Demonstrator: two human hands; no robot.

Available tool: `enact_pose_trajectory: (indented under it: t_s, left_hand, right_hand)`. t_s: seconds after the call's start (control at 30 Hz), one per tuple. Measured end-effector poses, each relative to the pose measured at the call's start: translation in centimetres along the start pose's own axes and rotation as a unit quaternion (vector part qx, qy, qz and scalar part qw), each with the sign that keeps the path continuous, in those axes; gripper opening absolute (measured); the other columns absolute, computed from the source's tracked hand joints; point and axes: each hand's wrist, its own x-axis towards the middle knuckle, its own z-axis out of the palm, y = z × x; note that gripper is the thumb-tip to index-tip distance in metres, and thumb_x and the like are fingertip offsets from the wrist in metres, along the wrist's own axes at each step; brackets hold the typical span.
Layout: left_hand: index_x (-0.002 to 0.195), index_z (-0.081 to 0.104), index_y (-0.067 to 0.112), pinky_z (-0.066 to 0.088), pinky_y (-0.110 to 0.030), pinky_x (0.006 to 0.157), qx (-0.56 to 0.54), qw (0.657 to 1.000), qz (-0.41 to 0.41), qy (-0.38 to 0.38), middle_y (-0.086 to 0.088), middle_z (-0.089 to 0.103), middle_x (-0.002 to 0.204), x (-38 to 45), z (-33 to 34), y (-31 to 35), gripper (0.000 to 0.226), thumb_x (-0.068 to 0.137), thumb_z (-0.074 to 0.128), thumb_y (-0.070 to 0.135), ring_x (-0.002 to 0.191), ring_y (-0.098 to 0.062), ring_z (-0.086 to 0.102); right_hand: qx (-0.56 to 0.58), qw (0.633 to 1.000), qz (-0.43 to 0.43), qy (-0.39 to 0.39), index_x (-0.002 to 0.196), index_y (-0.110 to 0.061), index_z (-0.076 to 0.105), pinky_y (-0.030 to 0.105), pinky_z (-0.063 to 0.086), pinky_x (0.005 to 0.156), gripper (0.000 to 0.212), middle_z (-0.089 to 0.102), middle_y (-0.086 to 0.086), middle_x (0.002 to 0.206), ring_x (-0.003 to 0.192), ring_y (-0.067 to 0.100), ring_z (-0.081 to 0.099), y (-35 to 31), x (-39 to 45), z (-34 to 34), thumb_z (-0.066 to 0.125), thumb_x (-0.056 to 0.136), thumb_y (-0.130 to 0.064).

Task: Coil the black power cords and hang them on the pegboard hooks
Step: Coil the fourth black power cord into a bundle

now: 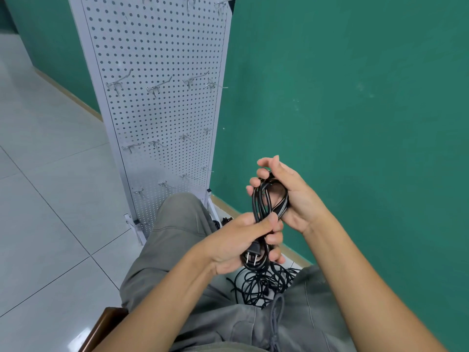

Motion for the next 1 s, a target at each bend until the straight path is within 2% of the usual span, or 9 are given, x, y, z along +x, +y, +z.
enact_pose_trajectory:
  t_s: [0.1, 0.23, 0.37, 0.47, 0.6, 0.73, 0.87, 0.93, 1.0]
  left_hand:
    - [0.090, 0.052, 0.011, 0.055, -0.044, 0.101, 0.007, 0.998, 0.040, 0.043, -0.004, 0.068, 0.079, 0.3, 0.4, -0.2, 0.028, 0.103, 0.051, 0.037, 0.088, -0.024, 0.072]
    - [0.089, 0.053, 0.007, 0.057, -0.054, 0.097, -0.045, 0.995, 0.071, 0.049, -0.015, 0.075, 0.100, 0.5, 1.3, -0.1, 0.037, 0.106, 0.044, 0.038, 0.109, -0.029, 0.071]
    - [0.120, 0.056, 0.005, 0.061, -0.050, 0.090, -0.126, 0.989, 0.060, 0.041, -0.007, 0.073, 0.098, 0.1, 1.2, 0.3, 0.047, 0.100, 0.042, 0.044, 0.093, -0.026, 0.072]
    - [0.105, 0.051, 0.011, 0.061, -0.039, 0.082, -0.137, 0.990, 0.028, 0.035, -0.001, 0.070, 0.085, 0.1, 0.9, 0.3, 0.046, 0.098, 0.036, 0.055, 0.071, -0.018, 0.071]
    - [0.094, 0.048, 0.017, 0.053, -0.026, 0.061, -0.139, 0.990, 0.020, 0.004, 0.012, 0.036, 0.059, -0.1, 0.2, 0.9, 0.045, 0.101, 0.034, 0.059, 0.046, -0.003, 0.042]
    - [0.092, 0.049, 0.018, 0.047, -0.025, 0.053, -0.123, 0.991, 0.041, 0.042, 0.010, 0.027, 0.061, -0.2, -0.6, 1.8, 0.051, 0.102, 0.027, 0.063, 0.045, -0.004, 0.034]
    - [0.091, 0.050, 0.017, 0.047, -0.026, 0.058, -0.168, 0.977, 0.099, 0.086, 0.010, 0.030, 0.057, -0.3, -2.4, 2.9, 0.056, 0.096, 0.027, 0.068, 0.045, -0.006, 0.036]
    - [0.090, 0.050, 0.016, 0.052, -0.030, 0.067, -0.200, 0.965, 0.132, 0.106, 0.010, 0.033, 0.056, -0.6, -3.6, 3.5, 0.056, 0.095, 0.028, 0.067, 0.045, -0.006, 0.037]
    - [0.088, 0.050, 0.017, 0.061, -0.041, 0.079, -0.220, 0.952, 0.163, 0.134, 0.010, 0.033, 0.055, -1.0, -4.8, 4.3, 0.054, 0.094, 0.029, 0.066, 0.044, -0.006, 0.035]
  right_hand:
    - [-0.028, 0.998, -0.024, 0.041, 0.092, -0.008, 0.060, 0.028, 0.054, 0.062, 0.033, 0.045, -0.001, 0.073, 0.063, 0.014, 0.051, -0.3, 0.5, 0.3, 0.057, 0.093, -0.041]
    - [-0.063, 0.995, -0.058, 0.059, 0.087, -0.007, 0.058, 0.029, 0.055, 0.059, 0.046, 0.048, 0.000, 0.071, 0.063, 0.017, 0.052, -0.6, 0.7, 0.5, 0.055, 0.088, -0.053]
    - [-0.101, 0.992, -0.058, 0.049, 0.088, -0.008, 0.057, 0.029, 0.057, 0.063, 0.056, 0.049, 0.002, 0.077, 0.068, 0.020, 0.056, -0.8, 0.7, 0.0, 0.046, 0.084, -0.063]
    - [-0.100, 0.992, -0.064, 0.043, 0.089, -0.008, 0.057, 0.029, 0.058, 0.065, 0.054, 0.050, 0.000, 0.076, 0.068, 0.018, 0.058, -0.7, 0.9, 0.0, 0.044, 0.085, -0.061]
    - [-0.109, 0.991, -0.063, 0.051, 0.102, -0.007, 0.062, 0.029, 0.061, 0.074, 0.059, 0.064, 0.001, 0.080, 0.075, 0.018, 0.070, -0.2, 1.3, 0.0, 0.042, 0.086, -0.060]
    - [-0.126, 0.991, -0.009, 0.033, 0.136, -0.006, 0.055, 0.033, 0.061, 0.081, 0.080, 0.072, 0.013, 0.116, 0.107, 0.028, 0.071, 1.4, 1.1, -0.1, 0.034, 0.088, -0.067]
    - [-0.165, 0.983, 0.077, -0.012, 0.113, -0.014, 0.063, 0.024, 0.052, 0.064, 0.077, 0.069, 0.004, 0.090, 0.076, 0.014, 0.069, 4.6, -0.4, -0.5, 0.018, 0.090, -0.072]
    - [-0.211, 0.971, 0.103, -0.039, 0.099, -0.020, 0.071, 0.027, 0.053, 0.090, 0.081, 0.076, 0.003, 0.104, 0.097, 0.011, 0.072, 6.5, -1.0, -0.8, 0.007, 0.090, -0.069]
    - [-0.285, 0.949, 0.125, -0.056, 0.103, -0.016, 0.077, 0.039, 0.046, 0.110, 0.097, 0.076, 0.012, 0.112, 0.113, 0.024, 0.070, 8.3, -1.3, -1.3, -0.002, 0.092, -0.071]
